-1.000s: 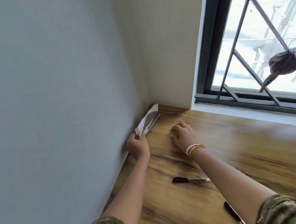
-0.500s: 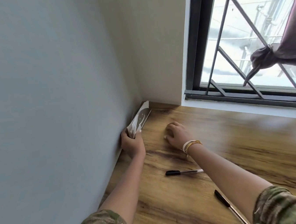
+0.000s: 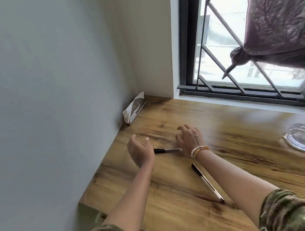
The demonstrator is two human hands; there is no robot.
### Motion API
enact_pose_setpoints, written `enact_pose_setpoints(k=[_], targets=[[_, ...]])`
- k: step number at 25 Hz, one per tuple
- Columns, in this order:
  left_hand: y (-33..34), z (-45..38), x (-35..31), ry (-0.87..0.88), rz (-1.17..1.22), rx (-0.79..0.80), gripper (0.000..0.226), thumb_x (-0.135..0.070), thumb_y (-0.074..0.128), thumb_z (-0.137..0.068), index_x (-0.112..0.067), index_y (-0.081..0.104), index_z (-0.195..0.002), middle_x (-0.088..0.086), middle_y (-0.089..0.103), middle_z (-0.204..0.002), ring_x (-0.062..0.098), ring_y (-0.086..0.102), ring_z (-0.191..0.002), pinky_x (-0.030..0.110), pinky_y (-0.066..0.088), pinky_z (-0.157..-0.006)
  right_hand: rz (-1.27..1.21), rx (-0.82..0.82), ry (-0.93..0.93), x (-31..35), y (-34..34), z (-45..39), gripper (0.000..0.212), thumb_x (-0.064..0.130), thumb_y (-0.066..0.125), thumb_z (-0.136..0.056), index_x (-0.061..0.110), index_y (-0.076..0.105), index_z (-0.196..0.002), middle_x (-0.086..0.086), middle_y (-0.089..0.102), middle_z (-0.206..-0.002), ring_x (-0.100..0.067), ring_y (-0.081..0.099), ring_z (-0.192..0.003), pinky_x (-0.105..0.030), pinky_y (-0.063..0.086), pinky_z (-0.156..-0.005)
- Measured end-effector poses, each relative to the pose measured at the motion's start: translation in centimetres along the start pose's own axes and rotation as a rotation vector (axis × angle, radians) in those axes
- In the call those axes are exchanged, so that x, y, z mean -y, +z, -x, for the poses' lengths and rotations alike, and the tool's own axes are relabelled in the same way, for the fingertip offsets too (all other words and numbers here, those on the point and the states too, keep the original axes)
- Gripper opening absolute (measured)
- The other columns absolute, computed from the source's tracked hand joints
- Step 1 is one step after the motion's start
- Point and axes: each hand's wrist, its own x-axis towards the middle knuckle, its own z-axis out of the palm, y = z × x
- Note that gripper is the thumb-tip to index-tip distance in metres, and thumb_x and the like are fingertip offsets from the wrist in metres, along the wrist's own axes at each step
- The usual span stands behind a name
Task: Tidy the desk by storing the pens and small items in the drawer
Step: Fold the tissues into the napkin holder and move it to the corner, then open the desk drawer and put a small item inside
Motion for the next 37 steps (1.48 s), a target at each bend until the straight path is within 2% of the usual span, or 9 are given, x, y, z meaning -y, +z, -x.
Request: enact_pose_setpoints(k=[11,15,18,21,25,29,32,35,37], targets=[[-4.1,21.0,1.2,0.171,-0.148,0.086,0.047,-0.024,0.063,-0.089,-0.008,0.050,-0.132,0.013,0.058,-0.125,0.028,0.052,-0.117,0.039,0.046,-0.098,-0.011,0.116,0.029,-7.3,-6.9,16.3,0.037,0.034,0.048,-0.093,0.014,0.059,-0.123,-0.010,0.061,-0.125,-0.030,0.058,-0.113,-0.037,0.038,-0.099],[-5.0,27.4,2.3,0.221,-0.195,0.220,0.046,-0.025,0.061,-0.090,-0.009,0.050,-0.132,0.014,0.053,-0.131,0.028,0.050,-0.122,0.035,0.041,-0.100,-0.090,0.147,0.090,-8.9,-8.0,22.0,0.041,0.031,0.049,-0.094,0.009,0.054,-0.129,-0.014,0.058,-0.128,-0.031,0.055,-0.118,-0.037,0.042,-0.099],[-5.1,31.0,3.8,0.443,-0.406,0.451,0.049,-0.031,0.052,-0.095,-0.013,0.044,-0.140,0.010,0.038,-0.151,0.025,0.034,-0.141,0.041,0.029,-0.114,-0.179,0.134,0.155,-9.4,-8.5,26.0,0.036,0.024,0.049,-0.094,0.005,0.055,-0.124,-0.014,0.056,-0.128,-0.030,0.053,-0.120,-0.035,0.040,-0.100],[-5.5,34.7,5.9,0.613,-0.661,0.650,0.056,-0.043,0.033,-0.100,-0.030,0.022,-0.153,0.000,0.010,-0.163,0.021,0.008,-0.150,0.048,0.008,-0.119,-0.179,0.089,0.111,-9.9,-8.7,31.5,0.032,0.016,0.047,-0.094,0.005,0.057,-0.122,-0.013,0.052,-0.137,-0.026,0.047,-0.130,-0.031,0.033,-0.109],[-6.2,38.0,7.3,0.685,-0.773,0.746,0.055,-0.053,0.019,-0.100,-0.046,0.000,-0.151,-0.004,-0.011,-0.163,0.025,-0.011,-0.150,0.051,-0.006,-0.117,-0.093,-0.010,0.053,-10.6,-8.8,40.1,0.040,0.005,0.049,-0.090,0.002,0.056,-0.130,-0.016,0.051,-0.140,-0.030,0.044,-0.134,-0.035,0.033,-0.114],[-5.9,40.6,6.5,0.735,-0.831,0.870,0.056,-0.060,0.017,-0.097,-0.053,-0.009,-0.147,-0.005,-0.023,-0.160,0.029,-0.022,-0.146,0.055,-0.016,-0.113,-0.177,-0.175,0.104,-11.4,-8.9,47.9,0.034,-0.005,0.053,-0.082,0.001,0.065,-0.113,-0.015,0.062,-0.121,-0.028,0.055,-0.118,-0.035,0.043,-0.106],[-4.8,42.2,5.1,0.725,-0.867,0.950,0.058,-0.061,0.020,-0.097,-0.056,-0.013,-0.144,-0.006,-0.032,-0.157,0.030,-0.031,-0.143,0.058,-0.021,-0.109,-0.490,-0.258,0.519,-12.7,-7.4,51.9,0.022,-0.001,0.051,-0.086,0.006,0.069,-0.097,-0.014,0.067,-0.095,-0.024,0.060,-0.085,-0.024,0.044,-0.079],[-4.0,42.4,4.6,0.668,-0.888,0.970,0.059,-0.057,0.023,-0.098,-0.060,-0.019,-0.140,-0.007,-0.039,-0.153,0.029,-0.037,-0.140,0.061,-0.022,-0.109,-1.364,-0.373,1.356,-16.4,-6.5,51.2,0.030,0.019,0.040,-0.099,0.007,0.062,-0.082,-0.018,0.060,-0.079,-0.025,0.051,-0.064,-0.028,0.037,-0.061],[-3.6,42.2,4.9,0.656,-0.888,0.977,0.059,-0.058,0.023,-0.097,-0.062,-0.020,-0.138,-0.009,-0.042,-0.151,0.027,-0.040,-0.138,0.060,-0.024,-0.107,-1.855,-0.493,1.621,-20.3,-6.3,51.1,0.052,0.045,0.021,-0.101,0.010,0.058,-0.095,-0.014,0.057,-0.086,-0.025,0.054,-0.072,-0.031,0.043,-0.067]])
